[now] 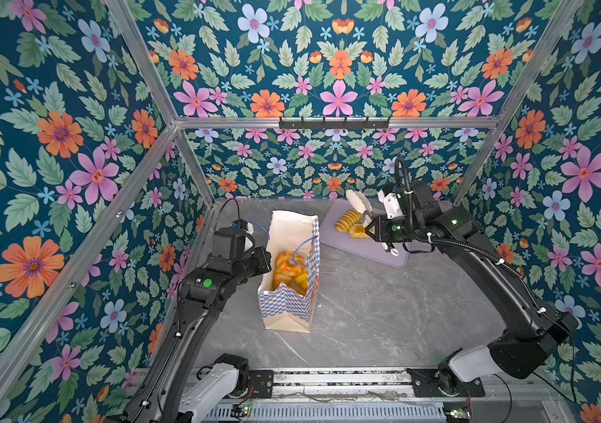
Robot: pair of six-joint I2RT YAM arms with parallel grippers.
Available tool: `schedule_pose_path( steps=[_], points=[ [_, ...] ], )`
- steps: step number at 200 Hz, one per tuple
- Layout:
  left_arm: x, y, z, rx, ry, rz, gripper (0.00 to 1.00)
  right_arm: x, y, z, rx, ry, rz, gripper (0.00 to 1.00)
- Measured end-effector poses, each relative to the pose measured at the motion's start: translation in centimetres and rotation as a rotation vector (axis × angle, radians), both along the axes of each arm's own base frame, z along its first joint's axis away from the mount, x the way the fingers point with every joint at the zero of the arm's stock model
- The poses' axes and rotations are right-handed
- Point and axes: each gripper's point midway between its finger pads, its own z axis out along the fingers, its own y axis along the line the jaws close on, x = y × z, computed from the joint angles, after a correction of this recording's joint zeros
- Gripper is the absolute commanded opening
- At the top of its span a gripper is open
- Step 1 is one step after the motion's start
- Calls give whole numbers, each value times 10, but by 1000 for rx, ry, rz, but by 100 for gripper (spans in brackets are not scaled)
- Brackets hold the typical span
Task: Place the fake bread into the paper bag
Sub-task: 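Move the tongs back over the striped rolls on the tray, then lower the tongs and pinch the twisted yellow roll on the tray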
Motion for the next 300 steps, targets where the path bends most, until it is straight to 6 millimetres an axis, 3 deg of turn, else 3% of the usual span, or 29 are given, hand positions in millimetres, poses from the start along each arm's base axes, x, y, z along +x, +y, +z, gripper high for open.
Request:
schedule_pose_path(
  steps=[101,165,216,262,300],
  points=[
    [0,0,0,-2,2,2,16,18,-46,-68,299,212,-185,35],
    [1,0,-1,-2,3,2,16,21,-53,-117,355,325,-239,35],
    [1,0,-1,-3,1,1,16,28,-53,-145,398,385,-263,37],
    [1,-1,-1,-3,1,1,16,35,-67,-173,477,446,-335,38],
    [3,-1,-1,-4,1,-1,16,41,-70,-186,526,469,-352,40]
  ],
)
